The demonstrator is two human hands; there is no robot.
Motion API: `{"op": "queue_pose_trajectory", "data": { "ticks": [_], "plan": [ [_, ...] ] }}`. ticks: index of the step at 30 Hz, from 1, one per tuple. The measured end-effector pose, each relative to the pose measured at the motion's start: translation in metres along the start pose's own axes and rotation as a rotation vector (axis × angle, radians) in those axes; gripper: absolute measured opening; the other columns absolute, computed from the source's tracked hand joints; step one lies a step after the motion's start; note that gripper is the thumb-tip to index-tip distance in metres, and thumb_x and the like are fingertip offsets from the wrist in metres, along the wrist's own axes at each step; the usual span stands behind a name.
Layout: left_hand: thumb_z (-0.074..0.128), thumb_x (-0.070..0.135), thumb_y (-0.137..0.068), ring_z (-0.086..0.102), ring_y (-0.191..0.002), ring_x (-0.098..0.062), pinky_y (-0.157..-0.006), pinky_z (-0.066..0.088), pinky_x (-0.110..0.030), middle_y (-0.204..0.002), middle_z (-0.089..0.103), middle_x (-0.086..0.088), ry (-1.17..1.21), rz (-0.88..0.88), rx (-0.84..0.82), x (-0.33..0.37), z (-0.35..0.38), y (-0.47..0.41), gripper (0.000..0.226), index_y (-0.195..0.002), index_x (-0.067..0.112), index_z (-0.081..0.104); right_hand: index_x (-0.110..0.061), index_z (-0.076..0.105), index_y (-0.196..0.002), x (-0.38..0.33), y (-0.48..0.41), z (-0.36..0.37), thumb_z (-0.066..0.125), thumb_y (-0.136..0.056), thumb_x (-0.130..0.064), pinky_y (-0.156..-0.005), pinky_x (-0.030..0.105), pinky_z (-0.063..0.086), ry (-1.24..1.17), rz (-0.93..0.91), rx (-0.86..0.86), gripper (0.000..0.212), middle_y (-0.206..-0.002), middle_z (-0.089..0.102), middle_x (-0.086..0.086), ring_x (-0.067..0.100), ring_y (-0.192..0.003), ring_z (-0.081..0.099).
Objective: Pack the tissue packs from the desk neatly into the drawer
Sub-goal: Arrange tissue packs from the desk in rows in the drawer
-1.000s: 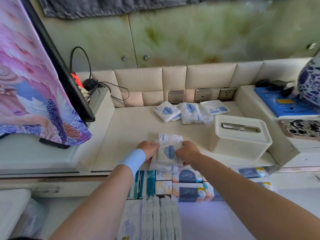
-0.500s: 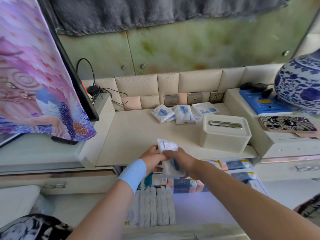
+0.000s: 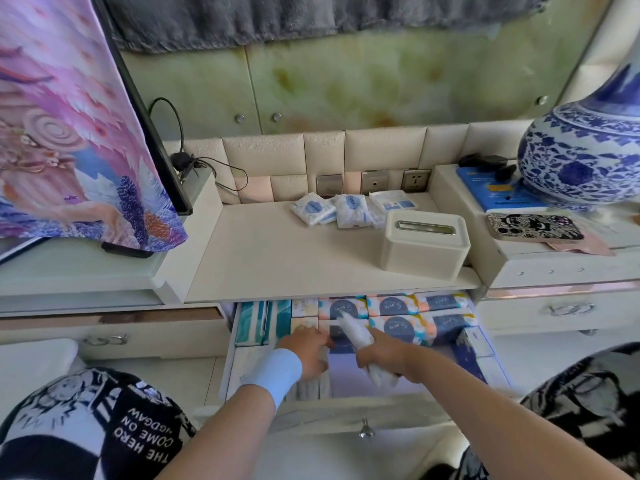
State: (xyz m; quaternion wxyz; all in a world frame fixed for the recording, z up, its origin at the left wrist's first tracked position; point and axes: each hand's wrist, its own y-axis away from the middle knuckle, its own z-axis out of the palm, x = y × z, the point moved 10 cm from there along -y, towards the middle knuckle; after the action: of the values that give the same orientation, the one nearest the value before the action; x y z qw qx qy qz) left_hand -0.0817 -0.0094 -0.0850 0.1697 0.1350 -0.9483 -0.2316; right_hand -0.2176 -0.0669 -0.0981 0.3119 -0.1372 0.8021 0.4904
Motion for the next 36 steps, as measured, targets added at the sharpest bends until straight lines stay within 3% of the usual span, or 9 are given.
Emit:
{"op": "queue_pose_trajectory", "data": {
  "ticks": [9, 13, 15, 19, 22, 25, 30, 33, 36],
  "plan": [
    [0.068, 0.023, -0.083, 0.025, -0.136, -0.024, -0.104, 0.040, -0.042, -0.144, 0.032, 0.002, -0.007, -0.058, 0.058, -0.015, 0.025, -0.005, 0.065, -0.142, 0.029, 0.041, -0.014, 0.041, -0.125, 0.014, -0.019, 0.025, 0.059, -0.075, -0.028, -0.085, 0.045, 0.059, 0.185, 0.156, -0.040, 0.055, -0.117, 0.056, 0.017, 0.032, -0.102, 0.063],
    [0.066, 0.024, -0.086, 0.023, -0.137, -0.024, -0.105, 0.040, -0.042, -0.146, 0.032, 0.001, -0.002, -0.054, 0.075, -0.016, 0.025, -0.007, 0.066, -0.145, 0.028, 0.038, -0.013, 0.018, -0.150, 0.011, -0.013, 0.014, 0.057, -0.084, -0.036, -0.098, 0.049, 0.051, 0.444, 0.210, 0.025, 0.080, -0.151, 0.028, 0.016, 0.036, -0.121, 0.050],
    [0.065, 0.027, -0.085, 0.023, -0.138, -0.023, -0.106, 0.039, -0.041, -0.147, 0.032, 0.003, -0.005, -0.048, 0.083, -0.018, 0.027, -0.008, 0.065, -0.145, 0.028, 0.039, -0.015, 0.006, -0.157, 0.010, -0.015, 0.009, 0.049, -0.099, -0.031, -0.109, 0.049, 0.040, 0.506, 0.149, 0.083, 0.074, -0.161, 0.019, 0.009, 0.036, -0.135, 0.041],
    [0.067, 0.041, -0.082, 0.025, -0.135, -0.021, -0.107, 0.037, -0.039, -0.145, 0.035, 0.004, -0.019, -0.036, 0.087, -0.018, 0.028, -0.009, 0.063, -0.140, 0.028, 0.047, -0.010, 0.034, -0.147, 0.025, -0.023, 0.013, 0.054, -0.094, -0.026, -0.092, 0.039, 0.054, 0.371, 0.202, 0.111, 0.059, -0.127, 0.057, 0.009, 0.029, -0.110, 0.061],
    [0.072, 0.041, -0.079, 0.027, -0.134, -0.021, -0.105, 0.038, -0.038, -0.144, 0.034, 0.004, -0.032, -0.043, 0.094, -0.020, 0.029, -0.010, 0.067, -0.140, 0.029, 0.046, -0.013, 0.052, -0.132, 0.017, -0.026, 0.035, 0.053, -0.096, -0.037, -0.086, 0.034, 0.053, 0.221, 0.167, 0.064, 0.044, -0.110, 0.062, 0.008, 0.024, -0.102, 0.063],
    [0.074, 0.033, -0.078, 0.026, -0.135, -0.024, -0.104, 0.040, -0.040, -0.146, 0.032, 0.001, -0.033, -0.056, 0.085, -0.024, 0.028, -0.011, 0.078, -0.145, 0.026, 0.035, -0.024, 0.048, -0.108, 0.014, -0.021, 0.043, 0.052, -0.096, -0.039, -0.087, 0.030, 0.051, 0.135, 0.189, 0.026, 0.020, -0.096, 0.058, 0.005, 0.020, -0.092, 0.058],
    [0.065, 0.028, -0.083, 0.022, -0.139, -0.027, -0.108, 0.036, -0.041, -0.151, 0.027, 0.000, -0.047, -0.045, 0.086, -0.022, 0.030, -0.010, 0.083, -0.151, 0.028, 0.019, -0.015, 0.050, -0.126, 0.029, -0.035, 0.032, 0.061, -0.080, -0.034, -0.081, 0.038, 0.059, 0.279, 0.274, -0.052, 0.051, -0.112, 0.063, 0.013, 0.026, -0.097, 0.066],
    [0.055, 0.031, -0.090, 0.022, -0.138, -0.026, -0.107, 0.035, -0.041, -0.152, 0.026, 0.001, -0.043, -0.020, 0.114, -0.017, 0.031, -0.009, 0.070, -0.151, 0.030, 0.019, -0.006, 0.049, -0.129, 0.023, -0.030, 0.041, 0.050, -0.096, -0.033, -0.094, 0.041, 0.054, 0.135, 0.276, -0.053, 0.043, -0.114, 0.064, 0.014, 0.029, -0.105, 0.065],
    [0.046, 0.035, -0.096, 0.020, -0.139, -0.024, -0.107, 0.034, -0.041, -0.154, 0.025, 0.002, -0.012, -0.004, 0.185, -0.016, 0.027, -0.008, 0.062, -0.152, 0.032, 0.019, -0.009, 0.052, -0.116, 0.013, -0.029, 0.058, 0.046, -0.095, -0.029, -0.091, 0.034, 0.051, 0.058, 0.231, -0.035, 0.029, -0.107, 0.061, 0.011, 0.026, -0.102, 0.062]
  ]
}}
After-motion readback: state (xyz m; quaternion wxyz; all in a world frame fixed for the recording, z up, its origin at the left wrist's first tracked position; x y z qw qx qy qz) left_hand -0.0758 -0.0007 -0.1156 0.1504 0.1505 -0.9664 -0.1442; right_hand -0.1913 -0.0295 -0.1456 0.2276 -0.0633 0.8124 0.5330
